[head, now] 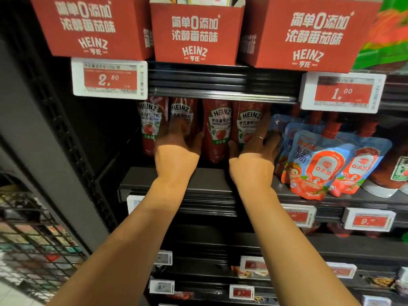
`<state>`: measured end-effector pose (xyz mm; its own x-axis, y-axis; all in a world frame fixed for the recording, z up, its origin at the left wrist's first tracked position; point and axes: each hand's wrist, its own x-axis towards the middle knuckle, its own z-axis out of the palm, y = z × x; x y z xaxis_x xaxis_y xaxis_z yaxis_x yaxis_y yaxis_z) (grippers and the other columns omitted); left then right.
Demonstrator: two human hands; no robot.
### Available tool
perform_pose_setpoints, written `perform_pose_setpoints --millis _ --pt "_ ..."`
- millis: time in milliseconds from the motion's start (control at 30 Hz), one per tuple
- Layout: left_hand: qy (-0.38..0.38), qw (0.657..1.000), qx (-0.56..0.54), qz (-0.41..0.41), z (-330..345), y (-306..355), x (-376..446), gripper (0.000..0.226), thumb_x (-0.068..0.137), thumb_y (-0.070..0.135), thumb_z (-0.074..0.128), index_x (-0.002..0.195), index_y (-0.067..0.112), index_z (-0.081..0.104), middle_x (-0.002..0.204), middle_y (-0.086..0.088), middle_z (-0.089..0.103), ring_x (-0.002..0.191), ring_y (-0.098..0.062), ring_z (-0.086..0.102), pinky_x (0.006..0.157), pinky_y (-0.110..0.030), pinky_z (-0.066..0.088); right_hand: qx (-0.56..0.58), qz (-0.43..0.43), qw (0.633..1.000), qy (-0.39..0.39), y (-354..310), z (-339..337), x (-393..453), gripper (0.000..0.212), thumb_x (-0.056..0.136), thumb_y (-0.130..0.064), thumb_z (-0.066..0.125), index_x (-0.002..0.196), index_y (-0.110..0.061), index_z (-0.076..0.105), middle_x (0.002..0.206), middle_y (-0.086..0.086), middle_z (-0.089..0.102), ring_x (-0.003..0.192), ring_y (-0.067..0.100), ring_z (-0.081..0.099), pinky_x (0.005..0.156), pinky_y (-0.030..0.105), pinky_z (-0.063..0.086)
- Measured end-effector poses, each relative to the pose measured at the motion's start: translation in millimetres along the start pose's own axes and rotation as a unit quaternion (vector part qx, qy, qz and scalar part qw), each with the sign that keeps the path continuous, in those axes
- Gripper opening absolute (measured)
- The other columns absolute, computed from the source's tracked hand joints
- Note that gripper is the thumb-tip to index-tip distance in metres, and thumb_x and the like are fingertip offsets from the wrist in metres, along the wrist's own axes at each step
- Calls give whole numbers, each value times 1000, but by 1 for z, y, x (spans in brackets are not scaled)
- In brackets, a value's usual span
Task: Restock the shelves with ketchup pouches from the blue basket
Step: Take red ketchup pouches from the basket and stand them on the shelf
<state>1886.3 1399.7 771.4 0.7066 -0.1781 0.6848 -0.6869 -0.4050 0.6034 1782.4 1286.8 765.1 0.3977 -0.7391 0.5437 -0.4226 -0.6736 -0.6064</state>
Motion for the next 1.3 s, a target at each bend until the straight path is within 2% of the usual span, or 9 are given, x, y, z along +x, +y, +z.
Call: perform_pose_setpoints --millis 100,133,200,233,367,467,833,1100,1300 --pt "150 986 36 -64 -13 -5 3 76 64 52 80 116 2 55 117 -18 53 106 -37 51 86 -42 45 21 22 999 -44 0 -4 -5 119 77 -42 78 158 -30 -8 158 11 5 141 42 30 106 46 42" --pt "168 980 44 -97 -16 -7 4 86 60 56 79 121 2 52 122 -18 51 111 -38 49 88 -44 45 10 20 998 -54 -3 -4 -7 124 73 -48 79 157 -31 -10 155 3 -3 140 42 32 104 46 44" --pt "131 976 41 -171 -19 -11 6 103 55 57 82 134 4 44 132 -18 44 120 -39 45 92 -48 46 -7 17 998 -57 -11 -1 -9 127 69 -59 77 157 -28 -9 143 -12 -7 139 40 31 102 47 45" --pt "103 973 34 -202 -18 -13 6 107 54 56 85 138 6 40 135 -17 42 123 -40 43 95 -51 45 -11 19 998 -51 -15 1 -9 126 70 -63 75 158 -24 -6 141 -13 -6 139 38 26 102 49 44" --pt "44 967 24 -248 -14 -19 10 115 51 52 91 141 12 33 141 -17 36 128 -41 39 104 -49 38 -28 42 998 -27 -20 9 -4 124 69 -68 75 159 -20 3 150 12 11 136 39 24 105 54 39" --pt "23 963 29 -269 -9 -22 16 121 49 55 91 145 14 29 144 -17 34 131 -41 37 106 -49 37 -17 44 999 -13 -17 14 -2 125 67 -70 75 158 -21 6 149 18 19 134 40 27 105 53 39" --pt "13 970 32 -242 -3 -30 14 122 50 58 89 146 17 27 142 -17 34 127 -43 38 102 -52 39 -4 58 998 -18 -13 20 0 126 63 -70 77 157 -29 4 150 13 20 135 40 28 110 53 34" --pt "-19 969 -9 -246 -10 -36 11 116 58 50 89 150 20 25 146 -16 30 132 -41 34 107 -50 37 -3 89 995 -41 -12 19 -5 128 62 -76 75 155 -40 -5 164 12 3 150 38 15 118 48 28" --pt "-30 967 -42 -251 -13 -38 10 106 64 38 88 149 22 26 146 -17 29 131 -42 33 107 -52 38 12 87 995 -48 -11 15 -6 127 63 -73 75 157 -38 -3 163 10 5 148 38 23 116 50 36"
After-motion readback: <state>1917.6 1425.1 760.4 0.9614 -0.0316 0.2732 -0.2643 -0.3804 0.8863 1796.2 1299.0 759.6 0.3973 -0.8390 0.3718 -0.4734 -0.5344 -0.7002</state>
